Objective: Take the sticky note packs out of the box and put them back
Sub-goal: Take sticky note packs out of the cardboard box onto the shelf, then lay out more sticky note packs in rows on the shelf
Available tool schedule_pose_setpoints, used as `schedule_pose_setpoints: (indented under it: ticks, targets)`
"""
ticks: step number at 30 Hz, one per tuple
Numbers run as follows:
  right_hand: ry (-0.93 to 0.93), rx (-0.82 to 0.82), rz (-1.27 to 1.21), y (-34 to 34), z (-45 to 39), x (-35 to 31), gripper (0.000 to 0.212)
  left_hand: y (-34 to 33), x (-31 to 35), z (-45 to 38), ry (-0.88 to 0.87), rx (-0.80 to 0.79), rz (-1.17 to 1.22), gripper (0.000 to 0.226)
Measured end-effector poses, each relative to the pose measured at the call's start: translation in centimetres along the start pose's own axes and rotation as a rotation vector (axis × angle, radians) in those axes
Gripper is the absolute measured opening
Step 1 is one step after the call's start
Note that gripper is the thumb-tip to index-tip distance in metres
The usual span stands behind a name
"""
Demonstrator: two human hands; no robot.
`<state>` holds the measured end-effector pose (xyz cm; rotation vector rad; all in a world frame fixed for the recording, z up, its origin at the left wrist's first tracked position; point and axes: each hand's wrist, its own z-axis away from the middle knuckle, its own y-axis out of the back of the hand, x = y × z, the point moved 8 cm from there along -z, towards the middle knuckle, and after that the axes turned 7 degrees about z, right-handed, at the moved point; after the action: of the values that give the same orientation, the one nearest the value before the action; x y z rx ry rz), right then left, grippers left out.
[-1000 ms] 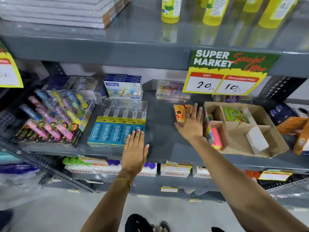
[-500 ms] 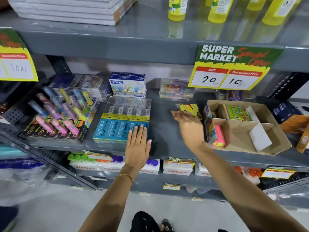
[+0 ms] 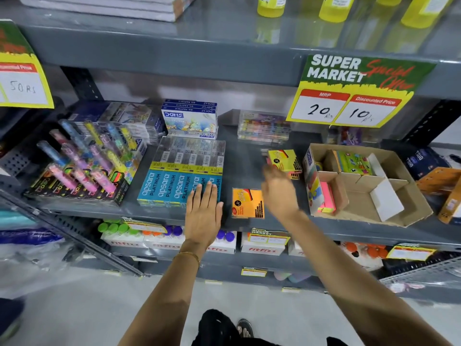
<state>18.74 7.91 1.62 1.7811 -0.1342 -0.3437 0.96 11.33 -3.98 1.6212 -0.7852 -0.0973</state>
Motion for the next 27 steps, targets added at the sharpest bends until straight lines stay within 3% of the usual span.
schedule_pose_setpoints:
  ticks: [2, 4, 9, 11, 15, 17, 23, 27]
  targets:
    - [-0.092, -0.132, 0.160, -0.6, -2.3, 3.2, 0.066, -0.1, 0.0, 0.0, 0.004, 0.001, 0.018, 0.064]
    - [-0.109, -0.245, 0.268, -1.7, -3.3, 5.1, 0.070, -0.1, 0.0, 0.0, 0.009, 0.002, 0.023, 0.065]
    - [-0.045, -0.232, 0.266, -1.7, -3.2, 5.6, 0.062, 0.1, 0.2, 0.0, 0.004, 0.005, 0.044, 0.065]
    - [-0.031, -0.142, 0.265, -0.5, -2.8, 5.5, 0.065, 0.1, 0.2, 0.0, 0.002, 0.003, 0.044, 0.065]
    - [0.058, 0.218, 0.290, 2.5, 0.9, 4.1, 0.057, -0.1, 0.1, -0.1, 0.021, -0.009, 0.020, 0.065]
    - [0.095, 0.245, 0.256, 2.2, 3.7, 3.5, 0.051, -0.1, 0.1, -0.1, 0.023, -0.006, 0.021, 0.064]
    - [0.036, -0.049, 0.275, -2.9, 9.3, 3.4, 0.051, -0.1, 0.2, 0.0, 0.017, 0.000, 0.014, 0.064]
    - [-0.068, -0.023, 0.085, -1.0, 8.1, 3.2, 0.030, -0.2, 0.1, 0.0, 0.017, -0.009, 0.012, 0.064]
